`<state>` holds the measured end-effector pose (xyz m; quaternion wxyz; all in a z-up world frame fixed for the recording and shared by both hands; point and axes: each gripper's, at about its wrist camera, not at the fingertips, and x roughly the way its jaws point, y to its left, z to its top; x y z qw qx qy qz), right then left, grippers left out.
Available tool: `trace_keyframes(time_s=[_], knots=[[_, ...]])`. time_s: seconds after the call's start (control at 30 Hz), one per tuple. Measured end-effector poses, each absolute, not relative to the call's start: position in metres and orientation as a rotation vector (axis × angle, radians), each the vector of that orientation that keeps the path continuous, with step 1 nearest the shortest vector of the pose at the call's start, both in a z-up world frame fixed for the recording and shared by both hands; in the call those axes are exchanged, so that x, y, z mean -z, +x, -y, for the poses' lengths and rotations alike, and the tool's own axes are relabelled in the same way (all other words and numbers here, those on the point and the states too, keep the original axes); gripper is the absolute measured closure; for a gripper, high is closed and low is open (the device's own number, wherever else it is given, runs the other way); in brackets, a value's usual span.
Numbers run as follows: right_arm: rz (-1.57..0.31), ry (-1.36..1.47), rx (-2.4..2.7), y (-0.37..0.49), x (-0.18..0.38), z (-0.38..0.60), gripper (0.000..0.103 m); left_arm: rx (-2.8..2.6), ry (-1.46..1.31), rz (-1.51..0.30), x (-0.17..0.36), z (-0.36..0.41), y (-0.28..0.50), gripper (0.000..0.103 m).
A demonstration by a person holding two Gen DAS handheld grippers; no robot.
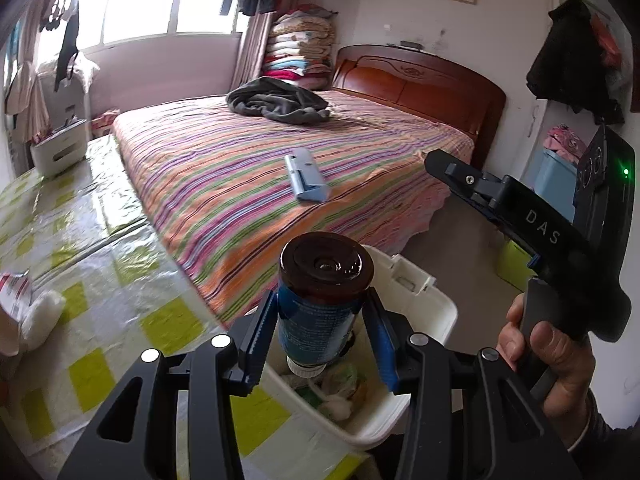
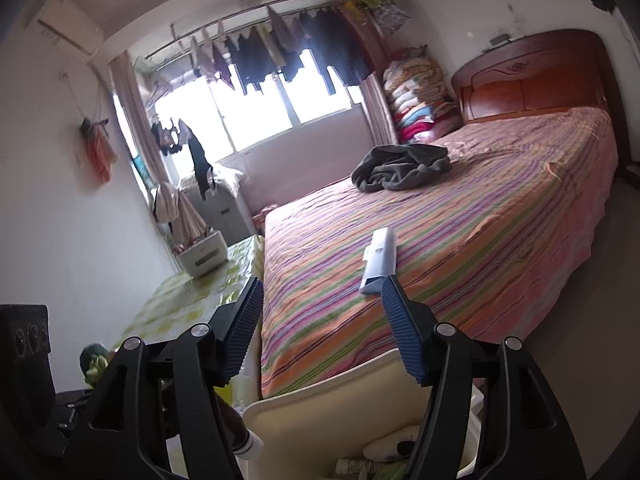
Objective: Collect trash
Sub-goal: 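Carry the bottle and plastic bag over the white bin and open both tools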
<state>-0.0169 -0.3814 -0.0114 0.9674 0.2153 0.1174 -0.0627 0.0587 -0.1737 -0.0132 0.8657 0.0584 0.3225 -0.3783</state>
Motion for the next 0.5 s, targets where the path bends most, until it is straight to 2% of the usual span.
trace_keyframes(time_s=[0.27,0.3,0.33,0.4,0.5], knots=[[-0.240,0.472,0.132,-0.017,0.017,0.391,0.042,0.808,0.110,-0.672,0.014,0.197,0.060,0.059],[-0.239,0.471,0.131,-0.017,0.017,0.390,0.042,0.812,0.110,-0.671,0.014,0.198,0.061,0.056],[-0.239,0.472,0.132,-0.017,0.017,0.390,0.042,0.814,0.112,-0.667,0.014,0.201,0.060,0.041],[-0.241,0.473,0.129,-0.017,0.017,0.391,0.042,0.807,0.113,-0.637,0.012,0.202,0.056,0.022],[-0.243,0.472,0.129,-0.017,0.017,0.390,0.042,0.790,0.113,-0.595,0.009,0.198,0.053,0.018]])
